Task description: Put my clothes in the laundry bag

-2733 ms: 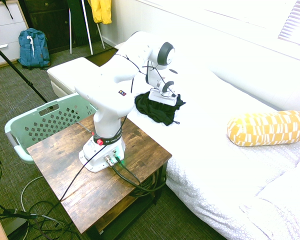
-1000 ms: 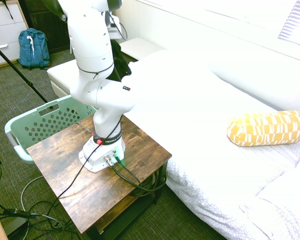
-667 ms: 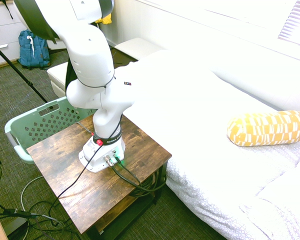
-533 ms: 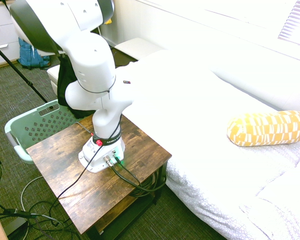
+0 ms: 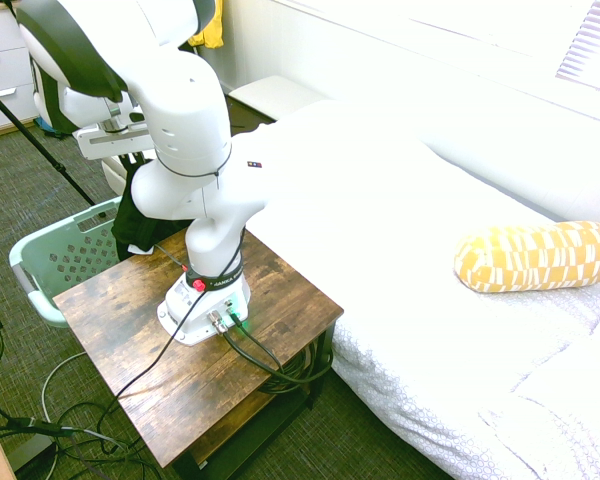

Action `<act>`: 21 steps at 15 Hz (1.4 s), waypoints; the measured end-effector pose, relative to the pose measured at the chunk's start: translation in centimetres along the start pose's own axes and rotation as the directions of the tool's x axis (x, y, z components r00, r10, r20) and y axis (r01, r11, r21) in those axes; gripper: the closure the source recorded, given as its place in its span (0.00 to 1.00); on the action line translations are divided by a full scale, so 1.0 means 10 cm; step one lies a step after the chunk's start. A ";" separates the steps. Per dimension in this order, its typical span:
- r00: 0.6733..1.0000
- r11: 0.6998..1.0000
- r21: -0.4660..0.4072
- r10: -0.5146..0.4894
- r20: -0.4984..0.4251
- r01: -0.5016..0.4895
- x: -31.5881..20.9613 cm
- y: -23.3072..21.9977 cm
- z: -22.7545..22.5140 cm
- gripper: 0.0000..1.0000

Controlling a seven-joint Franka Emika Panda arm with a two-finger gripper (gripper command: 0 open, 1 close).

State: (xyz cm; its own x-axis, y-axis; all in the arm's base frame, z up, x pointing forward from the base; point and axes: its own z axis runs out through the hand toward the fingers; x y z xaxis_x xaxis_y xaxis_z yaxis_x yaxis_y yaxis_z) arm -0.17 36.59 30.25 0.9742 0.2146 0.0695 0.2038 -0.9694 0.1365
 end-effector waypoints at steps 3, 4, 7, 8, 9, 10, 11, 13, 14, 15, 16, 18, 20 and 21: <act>1.000 1.000 -0.008 -0.005 -0.003 0.005 -0.04 -0.02 0.03 0.00; 1.000 1.000 -0.008 -0.006 -0.004 0.006 -0.04 -0.03 0.03 0.00; 1.000 1.000 -0.004 -0.002 -0.008 0.002 -0.03 -0.03 0.03 0.00; 1.000 1.000 0.000 0.004 -0.013 -0.004 0.01 -0.03 0.02 0.00; 0.999 1.000 0.007 0.016 -0.028 -0.016 0.11 -0.02 0.00 0.00; 0.997 0.999 0.024 0.048 -0.052 -0.047 0.32 -0.01 -0.06 0.00; 0.993 0.995 0.046 0.095 -0.065 -0.092 0.61 0.04 -0.17 0.00; 0.973 0.973 0.102 0.213 -0.082 -0.205 1.49 0.35 -0.48 0.00; 0.953 0.955 0.114 0.286 -0.098 -0.274 2.00 0.63 -0.63 0.00; 0.927 0.931 0.119 0.357 -0.118 -0.344 2.45 0.96 -0.75 0.00; 0.896 0.905 0.114 0.423 -0.136 -0.410 2.84 1.31 -0.80 0.00; 0.842 0.855 0.110 0.518 -0.154 -0.506 3.31 1.93 -0.85 0.00; 0.790 0.807 0.129 0.590 -0.167 -0.576 3.58 2.53 -0.98 0.00; 0.758 0.778 0.138 0.629 -0.175 -0.613 3.66 2.85 -1.04 0.00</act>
